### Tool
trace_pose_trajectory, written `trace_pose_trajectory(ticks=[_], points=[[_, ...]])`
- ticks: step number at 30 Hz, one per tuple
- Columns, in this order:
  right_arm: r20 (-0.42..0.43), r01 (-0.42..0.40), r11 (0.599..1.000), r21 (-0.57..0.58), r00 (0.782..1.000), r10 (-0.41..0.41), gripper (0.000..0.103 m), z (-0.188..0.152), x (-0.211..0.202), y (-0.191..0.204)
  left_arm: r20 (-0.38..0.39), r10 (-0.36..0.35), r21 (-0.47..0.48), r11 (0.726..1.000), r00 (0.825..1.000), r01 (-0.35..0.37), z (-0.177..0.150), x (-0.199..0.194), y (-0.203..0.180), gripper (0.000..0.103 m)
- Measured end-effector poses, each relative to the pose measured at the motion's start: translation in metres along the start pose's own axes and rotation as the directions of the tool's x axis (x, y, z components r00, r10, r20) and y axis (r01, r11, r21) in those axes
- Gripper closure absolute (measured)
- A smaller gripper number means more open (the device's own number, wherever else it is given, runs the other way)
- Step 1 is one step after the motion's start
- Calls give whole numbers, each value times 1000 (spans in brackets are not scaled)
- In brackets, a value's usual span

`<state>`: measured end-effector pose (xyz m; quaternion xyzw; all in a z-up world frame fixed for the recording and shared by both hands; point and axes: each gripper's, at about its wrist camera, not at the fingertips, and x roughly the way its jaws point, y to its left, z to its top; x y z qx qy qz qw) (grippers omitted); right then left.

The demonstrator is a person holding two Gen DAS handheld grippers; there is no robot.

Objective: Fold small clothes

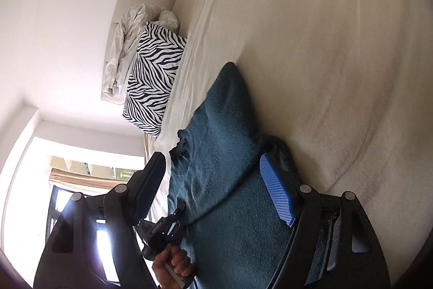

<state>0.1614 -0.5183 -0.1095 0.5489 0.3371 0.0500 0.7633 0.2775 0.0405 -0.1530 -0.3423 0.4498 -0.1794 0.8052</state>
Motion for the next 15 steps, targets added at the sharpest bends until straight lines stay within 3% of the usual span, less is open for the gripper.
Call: trace_pose_trajectory(ticks=[3,5,9,13,15], points=[[-46,-14,997,-71,999,10,31,21,5,26,39,0,47,999,999,-2,-8,0,-2,91],[-127,-40,995,-96,991,28,31,35,27,37,48,1,56,998,999,-4,-9,0,-2,91],[-192,-5,993,-119,981,-18,31,62,74,47,60,-23,48,999,998,20,-12,0,3,91],[-230,-56,996,-67,972,40,31,85,112,38,74,-44,49,998,996,41,-14,-2,7,91],[-269,-42,999,-33,963,31,31,89,131,26,77,-47,50,998,996,44,-14,-2,8,91]])
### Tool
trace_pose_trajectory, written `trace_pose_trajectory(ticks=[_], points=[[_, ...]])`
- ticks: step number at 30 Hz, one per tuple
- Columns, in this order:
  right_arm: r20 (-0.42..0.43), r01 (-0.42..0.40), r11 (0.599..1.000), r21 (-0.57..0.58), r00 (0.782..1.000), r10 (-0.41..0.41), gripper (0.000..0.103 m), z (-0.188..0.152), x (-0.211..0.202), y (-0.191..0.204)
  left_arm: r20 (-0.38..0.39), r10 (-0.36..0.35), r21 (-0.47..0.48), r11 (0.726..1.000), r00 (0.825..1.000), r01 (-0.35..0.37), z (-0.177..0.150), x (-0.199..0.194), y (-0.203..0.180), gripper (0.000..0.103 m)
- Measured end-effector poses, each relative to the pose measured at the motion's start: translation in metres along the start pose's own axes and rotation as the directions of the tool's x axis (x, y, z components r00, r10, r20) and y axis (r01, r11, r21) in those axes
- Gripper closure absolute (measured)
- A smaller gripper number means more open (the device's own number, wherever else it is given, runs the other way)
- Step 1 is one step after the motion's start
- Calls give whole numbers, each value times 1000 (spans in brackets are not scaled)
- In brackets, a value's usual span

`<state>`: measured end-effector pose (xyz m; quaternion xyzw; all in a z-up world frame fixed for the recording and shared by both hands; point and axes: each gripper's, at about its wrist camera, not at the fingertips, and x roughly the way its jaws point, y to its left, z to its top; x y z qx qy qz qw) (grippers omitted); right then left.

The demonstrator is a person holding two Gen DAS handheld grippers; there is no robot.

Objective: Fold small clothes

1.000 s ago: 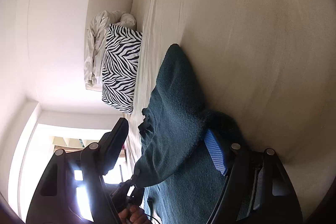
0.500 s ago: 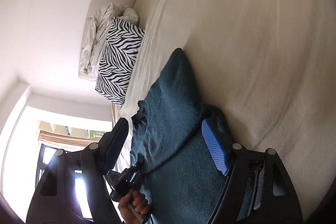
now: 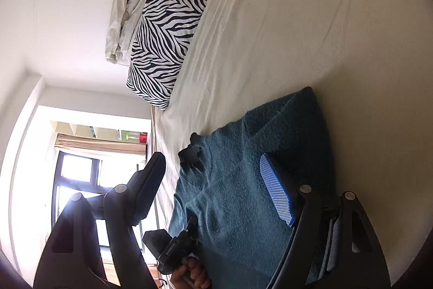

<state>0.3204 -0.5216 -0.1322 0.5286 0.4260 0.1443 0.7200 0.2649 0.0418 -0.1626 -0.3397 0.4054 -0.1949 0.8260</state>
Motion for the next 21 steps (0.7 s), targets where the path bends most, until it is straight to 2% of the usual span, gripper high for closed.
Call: trace_pose_trajectory(ticks=[2,5,8,14,21], points=[[-35,19,999,25,999,-18,32,2,11,-17,3,0,2,1000,1000,0,-2,-3,2,91],[-38,-63,998,7,997,63,32,-2,7,-25,7,6,10,1000,1000,-6,-3,-3,0,91],[-70,-90,996,-3,994,89,32,-12,-3,-32,11,12,13,1000,1000,-12,-3,-4,-1,91],[-117,-92,995,-36,989,87,32,-37,-22,-32,14,22,17,1000,1000,-22,-3,-3,-4,91],[-162,-47,997,-61,986,37,32,-64,-44,-31,15,31,21,999,999,-31,-3,-4,-6,91]])
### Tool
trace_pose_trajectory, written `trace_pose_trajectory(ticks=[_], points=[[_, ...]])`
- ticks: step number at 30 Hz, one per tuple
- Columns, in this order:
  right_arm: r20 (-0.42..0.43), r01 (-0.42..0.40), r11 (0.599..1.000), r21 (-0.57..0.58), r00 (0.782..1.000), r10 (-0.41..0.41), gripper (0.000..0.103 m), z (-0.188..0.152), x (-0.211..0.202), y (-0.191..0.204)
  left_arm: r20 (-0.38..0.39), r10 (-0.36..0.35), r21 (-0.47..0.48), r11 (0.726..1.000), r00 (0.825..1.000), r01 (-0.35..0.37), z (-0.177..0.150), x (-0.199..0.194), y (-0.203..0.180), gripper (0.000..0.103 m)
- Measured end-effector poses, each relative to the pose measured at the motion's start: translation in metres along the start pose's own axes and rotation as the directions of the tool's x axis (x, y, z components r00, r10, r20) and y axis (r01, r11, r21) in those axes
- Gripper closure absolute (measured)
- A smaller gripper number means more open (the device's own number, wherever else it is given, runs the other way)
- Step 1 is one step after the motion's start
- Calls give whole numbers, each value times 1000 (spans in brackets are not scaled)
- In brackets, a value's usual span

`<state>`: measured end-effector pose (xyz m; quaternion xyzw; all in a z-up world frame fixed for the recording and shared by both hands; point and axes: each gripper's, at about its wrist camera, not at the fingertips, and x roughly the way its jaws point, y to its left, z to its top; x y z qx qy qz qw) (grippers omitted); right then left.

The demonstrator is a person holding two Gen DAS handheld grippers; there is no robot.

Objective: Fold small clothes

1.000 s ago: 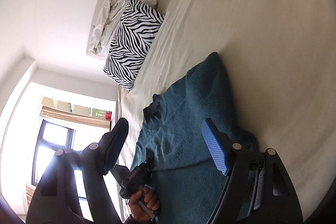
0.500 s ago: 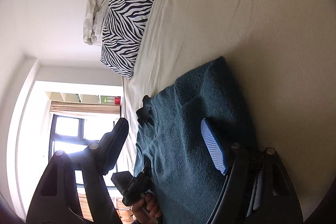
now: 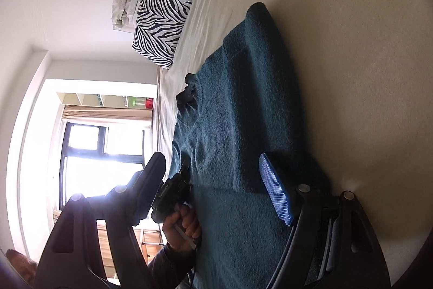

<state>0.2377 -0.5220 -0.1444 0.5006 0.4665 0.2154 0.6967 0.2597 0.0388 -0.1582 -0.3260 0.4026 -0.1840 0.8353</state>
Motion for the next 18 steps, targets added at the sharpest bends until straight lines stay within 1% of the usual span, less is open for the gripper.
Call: trace_pose_trajectory(ticks=[2,4,5,8,10,12,14,16,17,18], points=[[1,19,1000,-15,1000,-19,32,-4,-3,3,-3,7,1,1000,1000,-7,0,0,-1,91],[25,38,999,-16,999,-37,32,-5,-6,7,-7,14,0,1000,1000,-14,0,-1,-2,91],[41,31,999,-21,999,-31,30,-5,-9,11,-10,15,-2,1000,1000,-15,0,-2,-2,91],[64,-28,998,-52,997,31,30,-6,-12,28,-11,6,-20,1000,1000,-6,-2,-8,2,92],[49,-42,997,-69,998,45,30,-6,-6,39,-9,3,-27,1000,1000,-3,-4,-11,4,92],[29,-3,997,-81,1000,6,30,-7,4,44,-10,5,-28,1000,1000,-5,-4,-12,3,92],[20,41,997,-59,999,-39,30,-8,13,37,-10,8,-25,1000,1000,-8,-5,-12,3,92],[16,66,998,0,998,-66,33,-9,19,15,-8,5,-26,1000,1000,-5,-5,-12,3,91],[20,49,999,23,999,-50,36,-10,19,5,-7,4,-26,1000,1000,-4,-5,-11,4,91],[32,27,999,24,999,-28,37,-12,17,2,-4,3,-25,1000,1000,-3,-5,-12,5,91]])
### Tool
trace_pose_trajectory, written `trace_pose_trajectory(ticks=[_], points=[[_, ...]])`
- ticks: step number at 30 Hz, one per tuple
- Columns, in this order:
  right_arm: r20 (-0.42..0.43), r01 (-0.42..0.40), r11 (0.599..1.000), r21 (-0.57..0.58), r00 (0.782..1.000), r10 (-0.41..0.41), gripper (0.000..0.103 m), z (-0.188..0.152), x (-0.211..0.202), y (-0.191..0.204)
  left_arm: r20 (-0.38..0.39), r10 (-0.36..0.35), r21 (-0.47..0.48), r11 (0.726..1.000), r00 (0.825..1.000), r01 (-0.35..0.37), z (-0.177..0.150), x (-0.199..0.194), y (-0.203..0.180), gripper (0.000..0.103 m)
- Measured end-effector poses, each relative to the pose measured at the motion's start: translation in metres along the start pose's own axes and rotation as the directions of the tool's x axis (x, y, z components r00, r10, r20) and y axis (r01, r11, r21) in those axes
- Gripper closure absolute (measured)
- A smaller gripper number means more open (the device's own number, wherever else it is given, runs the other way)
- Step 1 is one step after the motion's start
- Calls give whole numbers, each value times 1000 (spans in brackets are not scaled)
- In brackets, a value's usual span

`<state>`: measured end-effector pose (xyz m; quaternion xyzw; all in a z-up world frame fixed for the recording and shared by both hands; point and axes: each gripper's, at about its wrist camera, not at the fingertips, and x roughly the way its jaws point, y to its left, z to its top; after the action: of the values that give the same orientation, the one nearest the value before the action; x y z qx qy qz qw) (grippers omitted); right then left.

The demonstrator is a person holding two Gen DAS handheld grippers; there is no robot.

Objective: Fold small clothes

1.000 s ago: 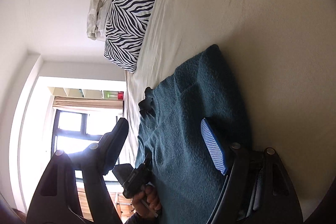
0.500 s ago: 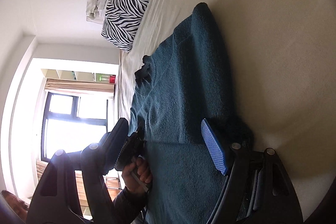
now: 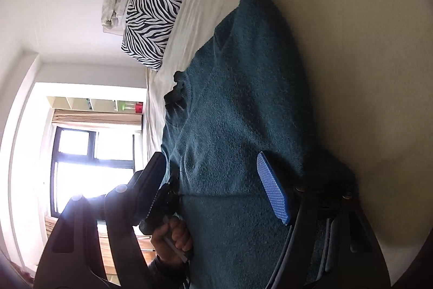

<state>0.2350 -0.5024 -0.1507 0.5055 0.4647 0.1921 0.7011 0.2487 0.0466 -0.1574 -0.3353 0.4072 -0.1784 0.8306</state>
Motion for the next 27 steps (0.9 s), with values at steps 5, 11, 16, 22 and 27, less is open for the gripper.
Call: trace_pose_trajectory(ticks=[5,11,16,22,27], points=[[40,25,999,-23,999,-24,32,-4,-17,13,9,-5,6,1000,1000,5,-1,1,1,91],[98,-17,998,-55,995,22,32,6,-19,30,15,-4,12,1000,1000,4,-2,1,0,91],[170,-28,998,56,985,18,44,0,-26,-19,-12,-12,-7,1000,1000,12,3,1,-1,90],[243,-32,999,-12,969,34,40,-60,-80,21,82,-83,-167,981,993,95,2,-86,17,26],[239,-46,994,-103,968,69,40,-125,-96,64,272,-46,-329,934,961,138,-26,-209,91,19]])
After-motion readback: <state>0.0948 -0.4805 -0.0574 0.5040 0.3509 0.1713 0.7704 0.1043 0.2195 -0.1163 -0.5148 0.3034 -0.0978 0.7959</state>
